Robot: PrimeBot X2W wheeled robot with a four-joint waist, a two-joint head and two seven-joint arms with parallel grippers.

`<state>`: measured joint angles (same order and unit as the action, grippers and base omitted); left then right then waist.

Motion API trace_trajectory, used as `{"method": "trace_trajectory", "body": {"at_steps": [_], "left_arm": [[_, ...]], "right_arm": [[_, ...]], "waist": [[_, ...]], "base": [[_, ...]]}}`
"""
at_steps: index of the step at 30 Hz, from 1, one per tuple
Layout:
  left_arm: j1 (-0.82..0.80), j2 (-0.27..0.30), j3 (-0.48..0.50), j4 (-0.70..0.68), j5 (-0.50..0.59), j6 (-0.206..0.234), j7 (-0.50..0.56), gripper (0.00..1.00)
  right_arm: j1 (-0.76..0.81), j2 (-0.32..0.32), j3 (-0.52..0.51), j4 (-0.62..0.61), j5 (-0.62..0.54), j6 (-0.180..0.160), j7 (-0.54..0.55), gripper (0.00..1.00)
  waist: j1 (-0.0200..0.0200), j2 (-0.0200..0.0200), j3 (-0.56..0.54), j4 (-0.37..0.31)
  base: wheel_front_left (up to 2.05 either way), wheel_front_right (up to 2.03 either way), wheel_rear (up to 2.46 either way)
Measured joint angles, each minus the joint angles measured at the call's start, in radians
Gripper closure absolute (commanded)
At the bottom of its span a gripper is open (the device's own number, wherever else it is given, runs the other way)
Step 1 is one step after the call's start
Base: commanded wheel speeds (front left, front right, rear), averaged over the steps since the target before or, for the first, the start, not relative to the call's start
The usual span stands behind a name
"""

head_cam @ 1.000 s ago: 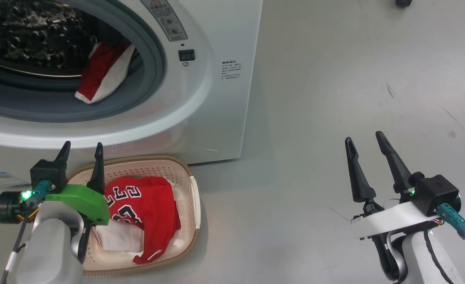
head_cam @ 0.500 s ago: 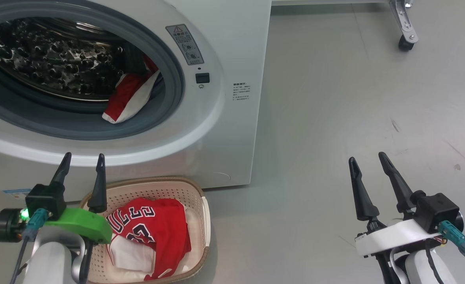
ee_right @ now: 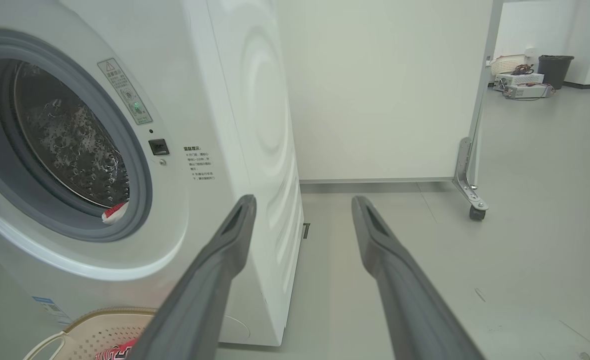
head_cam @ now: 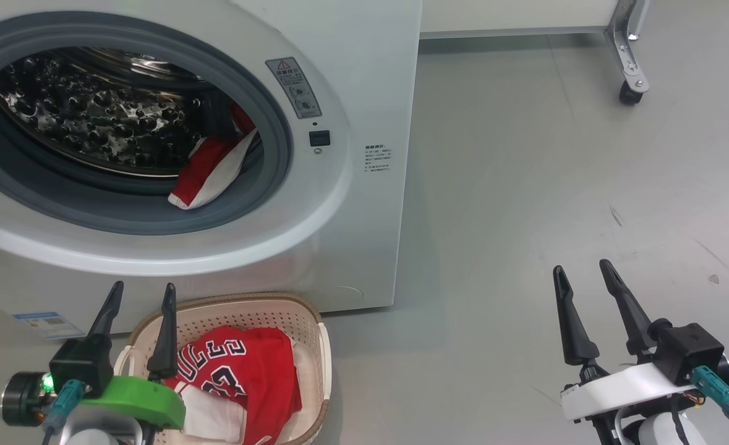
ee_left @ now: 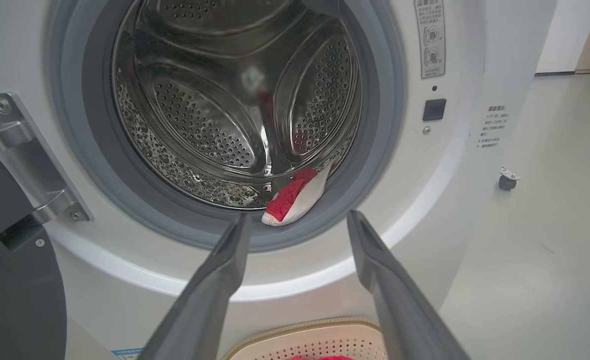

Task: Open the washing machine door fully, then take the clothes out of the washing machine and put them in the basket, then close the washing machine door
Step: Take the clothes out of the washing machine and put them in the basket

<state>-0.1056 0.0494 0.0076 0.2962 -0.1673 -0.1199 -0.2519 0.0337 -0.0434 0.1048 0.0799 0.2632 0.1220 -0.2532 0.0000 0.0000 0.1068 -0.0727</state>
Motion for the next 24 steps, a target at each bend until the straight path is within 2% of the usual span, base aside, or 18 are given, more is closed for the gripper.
{"method": "trace_trajectory", "body": {"at_steps": [24], "left_arm": [[0.093,-0.004,-0.003,-0.092,0.000,0.000,0.000,0.00]], "right_arm": [[0.032,0.001,0.010,-0.018,0.000,0.000,0.000,0.00]], "waist": [[0.0000,0.0000,-0.017,-0.003]], "base": [[0.00,0.00,0.00]]}}
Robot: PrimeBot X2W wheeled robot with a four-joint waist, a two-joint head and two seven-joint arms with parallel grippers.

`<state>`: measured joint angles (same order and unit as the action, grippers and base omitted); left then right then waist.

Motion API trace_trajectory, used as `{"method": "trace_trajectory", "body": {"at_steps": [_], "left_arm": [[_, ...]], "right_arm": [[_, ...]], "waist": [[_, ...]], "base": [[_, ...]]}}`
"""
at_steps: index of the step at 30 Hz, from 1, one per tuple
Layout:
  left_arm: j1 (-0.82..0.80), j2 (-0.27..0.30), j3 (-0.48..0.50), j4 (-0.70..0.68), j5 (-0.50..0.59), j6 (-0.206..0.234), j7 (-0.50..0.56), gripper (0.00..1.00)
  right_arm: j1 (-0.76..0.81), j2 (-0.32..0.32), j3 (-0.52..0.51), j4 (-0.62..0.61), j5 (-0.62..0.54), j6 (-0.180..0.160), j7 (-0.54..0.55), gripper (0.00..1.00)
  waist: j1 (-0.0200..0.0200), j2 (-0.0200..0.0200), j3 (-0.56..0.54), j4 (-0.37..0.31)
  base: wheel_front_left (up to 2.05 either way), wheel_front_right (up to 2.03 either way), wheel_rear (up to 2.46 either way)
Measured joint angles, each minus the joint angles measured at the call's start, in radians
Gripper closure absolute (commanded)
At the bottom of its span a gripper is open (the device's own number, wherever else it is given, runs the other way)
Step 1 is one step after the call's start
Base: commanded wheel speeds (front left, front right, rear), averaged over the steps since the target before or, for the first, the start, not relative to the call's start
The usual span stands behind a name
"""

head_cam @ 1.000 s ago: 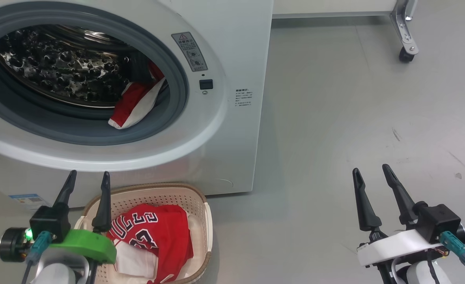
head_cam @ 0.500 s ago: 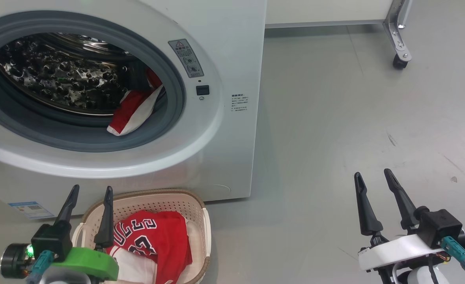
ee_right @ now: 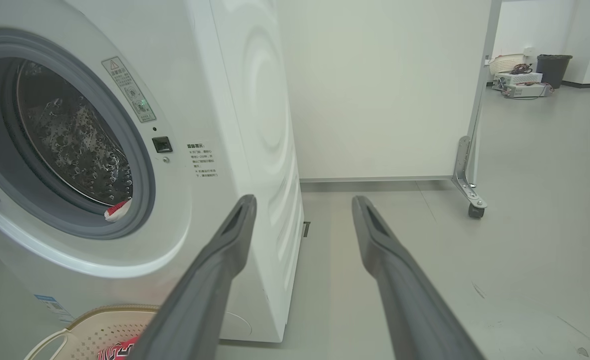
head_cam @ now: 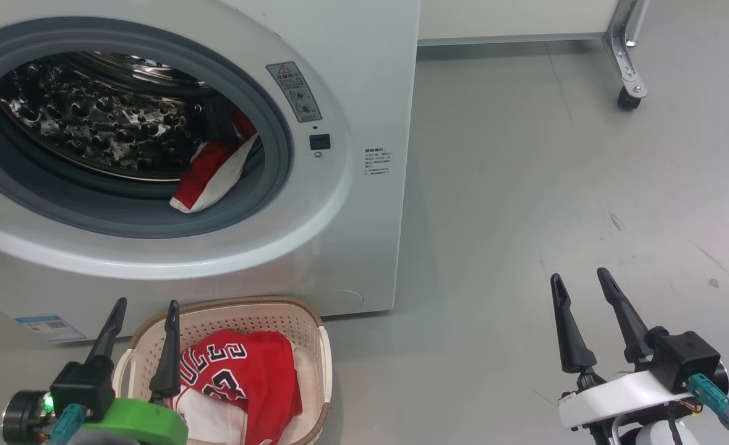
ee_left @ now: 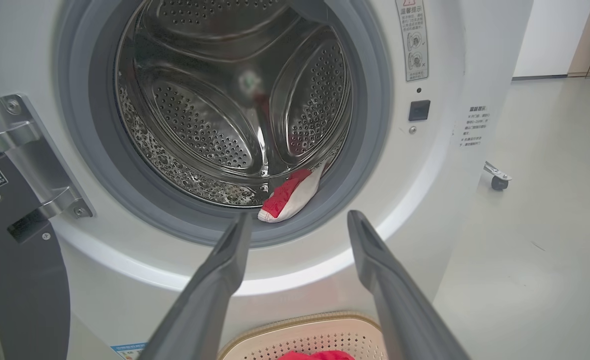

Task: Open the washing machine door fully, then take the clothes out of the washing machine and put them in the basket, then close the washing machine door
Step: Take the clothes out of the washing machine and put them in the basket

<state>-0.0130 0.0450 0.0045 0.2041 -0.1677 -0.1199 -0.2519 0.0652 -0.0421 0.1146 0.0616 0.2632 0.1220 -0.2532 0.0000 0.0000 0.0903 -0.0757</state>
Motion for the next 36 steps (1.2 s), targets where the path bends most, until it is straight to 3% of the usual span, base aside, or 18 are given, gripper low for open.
{"method": "trace_trajectory", "body": {"at_steps": [24,36], "left_arm": [[0.019,-0.001,-0.006,-0.032,-0.007,0.000,0.000,0.00],[0.016,-0.001,-0.016,-0.065,-0.007,0.000,0.000,0.00]], "right_arm": [[0.006,0.000,0.006,-0.008,0.000,0.000,0.000,0.00],[0.006,0.000,0.012,-0.040,0.000,0.000,0.000,0.00]], "waist": [[0.0000,0.0000,0.004,0.000],[0.0000,0.0000,0.075,-0.005]], "base": [[0.00,0.00,0.00],[0.00,0.00,0.00]]}}
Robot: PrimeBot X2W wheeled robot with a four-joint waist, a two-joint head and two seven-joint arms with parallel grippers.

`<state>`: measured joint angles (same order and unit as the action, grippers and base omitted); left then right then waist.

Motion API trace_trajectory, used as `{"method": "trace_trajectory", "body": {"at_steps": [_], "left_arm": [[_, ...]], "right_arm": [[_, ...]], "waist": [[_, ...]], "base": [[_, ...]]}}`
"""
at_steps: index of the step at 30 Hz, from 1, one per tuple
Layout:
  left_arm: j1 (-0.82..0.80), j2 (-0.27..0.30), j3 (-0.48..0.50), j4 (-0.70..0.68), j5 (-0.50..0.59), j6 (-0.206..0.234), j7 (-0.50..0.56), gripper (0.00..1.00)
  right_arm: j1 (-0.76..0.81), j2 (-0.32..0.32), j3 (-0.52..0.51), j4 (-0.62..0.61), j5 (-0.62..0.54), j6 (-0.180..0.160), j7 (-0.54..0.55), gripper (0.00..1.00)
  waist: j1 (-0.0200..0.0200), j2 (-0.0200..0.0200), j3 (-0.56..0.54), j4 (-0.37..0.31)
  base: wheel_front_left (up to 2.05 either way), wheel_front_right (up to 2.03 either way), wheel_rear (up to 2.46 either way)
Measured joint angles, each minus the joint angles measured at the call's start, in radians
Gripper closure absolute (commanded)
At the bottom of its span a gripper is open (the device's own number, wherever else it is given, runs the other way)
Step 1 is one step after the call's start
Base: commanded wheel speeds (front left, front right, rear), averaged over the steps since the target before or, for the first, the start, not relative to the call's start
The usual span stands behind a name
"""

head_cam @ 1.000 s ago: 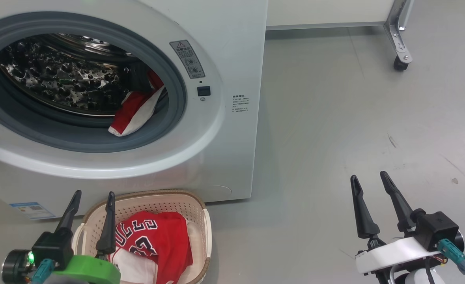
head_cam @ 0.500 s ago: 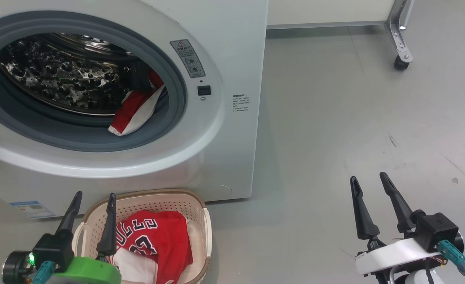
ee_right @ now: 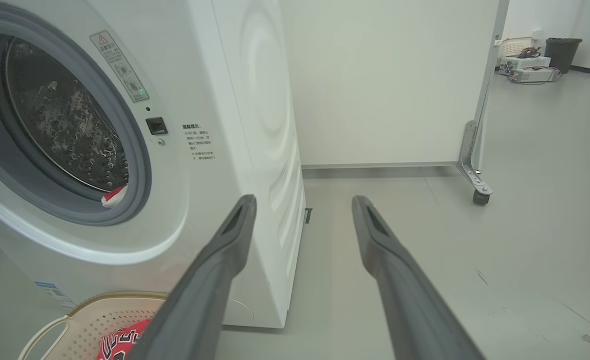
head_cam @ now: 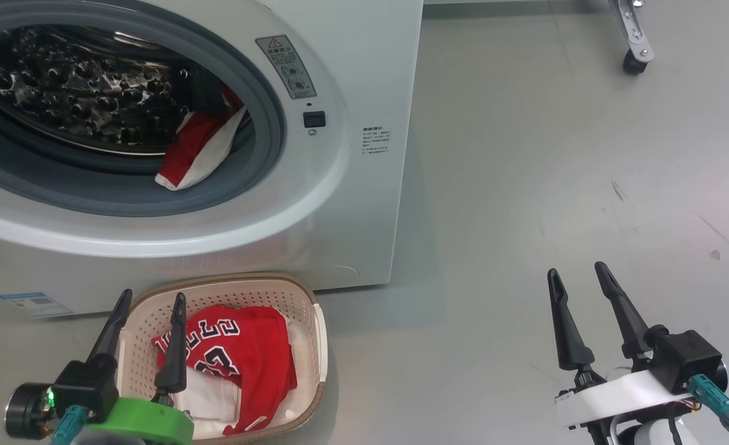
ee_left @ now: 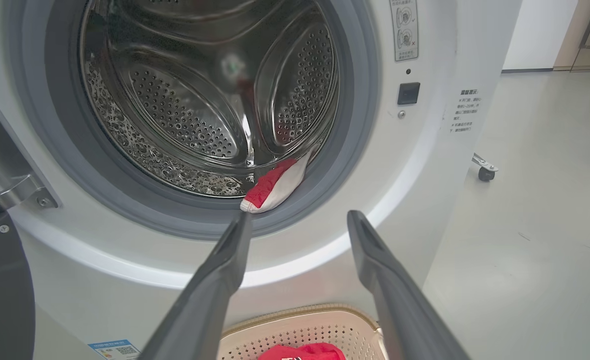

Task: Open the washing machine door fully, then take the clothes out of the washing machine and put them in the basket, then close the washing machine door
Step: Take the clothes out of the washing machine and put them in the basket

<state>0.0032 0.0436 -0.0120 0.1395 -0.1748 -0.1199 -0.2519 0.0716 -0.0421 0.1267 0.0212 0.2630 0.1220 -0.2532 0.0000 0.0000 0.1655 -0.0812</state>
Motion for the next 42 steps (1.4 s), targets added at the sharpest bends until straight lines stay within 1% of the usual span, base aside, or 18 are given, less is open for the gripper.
{"method": "trace_trajectory", "body": {"at_steps": [4,10,12,18,21,25,28,34,42], "left_arm": [[-0.014,0.000,-0.004,-0.015,0.000,0.000,0.000,0.00],[-0.082,0.005,0.000,-0.018,0.000,0.000,0.000,0.00],[-0.107,0.017,0.001,-0.015,0.001,0.000,0.000,0.00],[-0.217,0.079,-0.006,0.001,0.015,0.000,0.009,0.00],[-0.290,0.105,-0.010,0.005,0.030,-0.001,0.035,0.00],[-0.372,0.113,-0.009,0.033,0.024,-0.001,0.074,0.00],[-0.408,0.124,-0.006,0.053,0.013,-0.001,0.095,0.00],[-0.508,0.149,0.007,0.125,-0.033,-0.001,0.174,0.00],[-0.626,0.215,0.012,0.212,-0.052,-0.002,0.277,0.00]], "right_arm": [[-0.002,0.000,0.009,-0.012,-0.001,0.000,0.000,0.00],[-0.026,0.000,0.023,-0.028,-0.001,0.000,0.000,0.00],[-0.042,0.000,0.031,-0.034,-0.001,0.000,0.000,0.00],[-0.069,0.000,0.044,-0.042,-0.003,0.000,0.000,0.00],[-0.086,0.000,0.045,-0.043,-0.003,0.000,0.000,0.00],[-0.117,0.000,0.046,-0.046,-0.001,0.000,0.000,0.00],[-0.131,0.000,0.051,-0.046,0.000,0.000,0.000,0.00],[-0.159,-0.001,0.053,-0.045,0.001,0.000,0.000,0.00],[-0.180,-0.001,0.063,-0.042,0.013,0.000,0.000,0.00]], "waist": [[0.0000,0.0000,0.038,-0.002],[0.0001,0.0000,0.107,-0.007],[0.0000,0.0000,0.131,-0.010],[0.0000,0.0000,0.205,-0.022],[0.0000,0.0000,0.243,-0.029],[0.0001,0.0000,0.290,-0.040],[0.0000,0.0000,0.311,-0.047],[0.0000,0.0000,0.356,-0.074],[0.0000,0.0000,0.396,-0.105]], "base": [[0.00,0.00,0.00],[0.00,0.00,0.00],[0.00,0.00,0.00],[0.00,0.00,0.00],[0.00,0.00,0.00],[0.00,0.00,0.00],[0.00,0.00,0.00],[0.00,0.00,0.00],[0.00,0.00,0.00]]}}
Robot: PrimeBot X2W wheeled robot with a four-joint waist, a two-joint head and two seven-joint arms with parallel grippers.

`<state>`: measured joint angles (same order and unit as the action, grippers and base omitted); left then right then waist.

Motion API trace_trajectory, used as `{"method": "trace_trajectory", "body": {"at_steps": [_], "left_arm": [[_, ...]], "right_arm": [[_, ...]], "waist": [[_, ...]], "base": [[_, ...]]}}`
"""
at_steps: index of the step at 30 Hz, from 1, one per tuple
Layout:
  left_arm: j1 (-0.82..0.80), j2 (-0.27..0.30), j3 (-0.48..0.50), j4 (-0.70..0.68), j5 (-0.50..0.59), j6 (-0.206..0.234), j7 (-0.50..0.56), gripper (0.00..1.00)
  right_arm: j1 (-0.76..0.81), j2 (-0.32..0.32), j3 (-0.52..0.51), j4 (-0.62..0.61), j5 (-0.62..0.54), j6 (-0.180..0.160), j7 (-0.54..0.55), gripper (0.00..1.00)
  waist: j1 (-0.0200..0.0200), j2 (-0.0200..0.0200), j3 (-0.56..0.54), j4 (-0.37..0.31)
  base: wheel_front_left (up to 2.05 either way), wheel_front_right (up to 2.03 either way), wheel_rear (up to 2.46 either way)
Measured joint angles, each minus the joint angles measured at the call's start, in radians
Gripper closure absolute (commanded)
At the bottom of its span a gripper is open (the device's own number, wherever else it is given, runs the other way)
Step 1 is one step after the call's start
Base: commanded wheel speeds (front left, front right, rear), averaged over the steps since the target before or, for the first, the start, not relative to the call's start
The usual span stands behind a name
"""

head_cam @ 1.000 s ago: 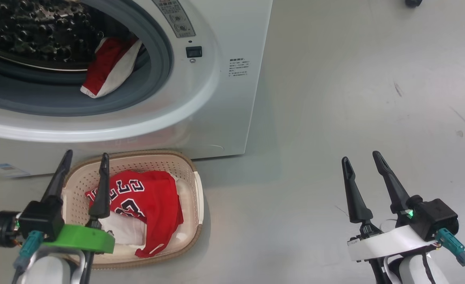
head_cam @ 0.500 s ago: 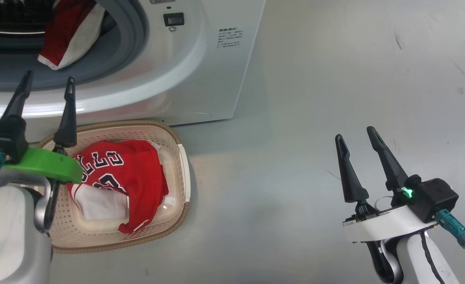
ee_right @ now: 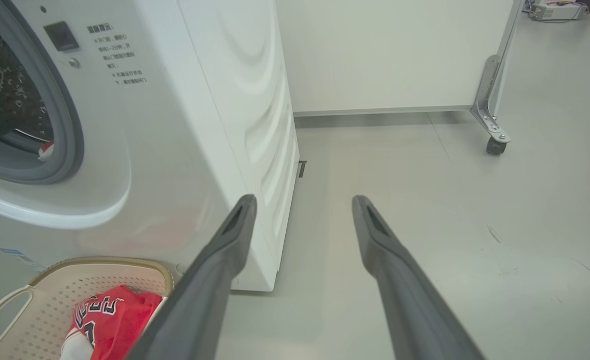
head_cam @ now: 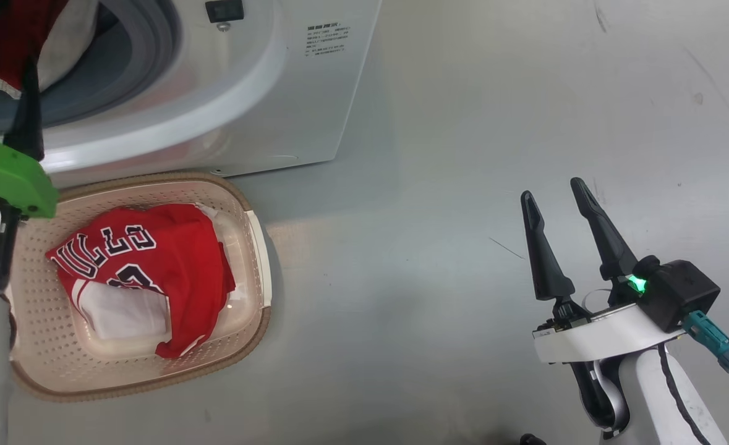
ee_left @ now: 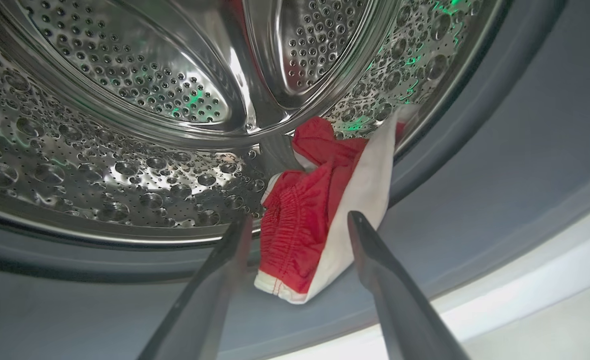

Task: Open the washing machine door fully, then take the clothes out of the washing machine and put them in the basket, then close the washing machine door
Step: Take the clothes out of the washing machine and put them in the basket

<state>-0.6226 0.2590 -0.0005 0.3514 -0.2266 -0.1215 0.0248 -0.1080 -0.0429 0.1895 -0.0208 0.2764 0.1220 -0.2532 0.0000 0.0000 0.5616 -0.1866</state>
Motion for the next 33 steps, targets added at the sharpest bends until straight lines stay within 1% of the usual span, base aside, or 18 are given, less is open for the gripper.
{"method": "trace_trajectory", "body": {"at_steps": [3,4,7,12,16,20,26,33], "left_arm": [[-0.037,0.024,-0.008,0.032,-0.010,-0.003,0.024,0.00],[-0.058,0.039,-0.029,0.049,-0.017,-0.003,0.048,0.00],[-0.088,0.063,-0.058,0.075,-0.028,-0.003,0.082,0.00],[-0.145,0.087,-0.085,0.121,-0.038,-0.003,0.135,0.00],[-0.180,0.092,-0.100,0.169,-0.055,-0.003,0.172,0.00],[-0.201,0.126,-0.127,0.203,-0.052,-0.003,0.209,0.00],[-0.247,0.131,-0.126,0.245,-0.058,-0.003,0.231,0.00],[-0.279,0.124,-0.132,0.290,-0.115,-0.003,0.272,0.00]], "right_arm": [[-0.011,0.000,0.006,0.006,0.011,0.000,0.000,0.00],[-0.012,0.000,0.010,0.009,0.014,0.000,0.000,0.00],[-0.013,0.000,0.018,0.010,0.016,0.000,0.000,0.00],[-0.023,0.000,0.020,0.011,0.022,0.000,0.000,0.00],[-0.028,0.000,0.020,0.013,0.022,0.000,0.000,0.00],[-0.028,0.000,0.022,0.015,0.022,0.000,0.000,0.00],[-0.028,0.000,0.026,0.015,0.022,0.000,0.000,0.00],[-0.038,0.000,0.029,0.015,0.022,-0.001,0.000,0.00]], "waist": [[0.0000,0.0000,0.009,-0.012],[0.0000,0.0000,0.014,-0.020],[0.0000,0.0000,0.022,-0.029],[0.0000,0.0000,0.035,-0.042],[0.0000,0.0000,0.042,-0.047],[0.0000,0.0000,0.046,-0.051],[0.0000,0.0000,0.054,-0.056],[0.0000,0.0000,0.064,-0.060]], "base": [[0.00,0.00,0.00],[0.00,0.00,0.00],[0.00,0.00,0.00],[0.00,0.00,0.00],[0.00,0.00,0.00],[0.00,0.00,0.00],[0.00,0.00,0.00],[0.00,0.00,0.00]]}}
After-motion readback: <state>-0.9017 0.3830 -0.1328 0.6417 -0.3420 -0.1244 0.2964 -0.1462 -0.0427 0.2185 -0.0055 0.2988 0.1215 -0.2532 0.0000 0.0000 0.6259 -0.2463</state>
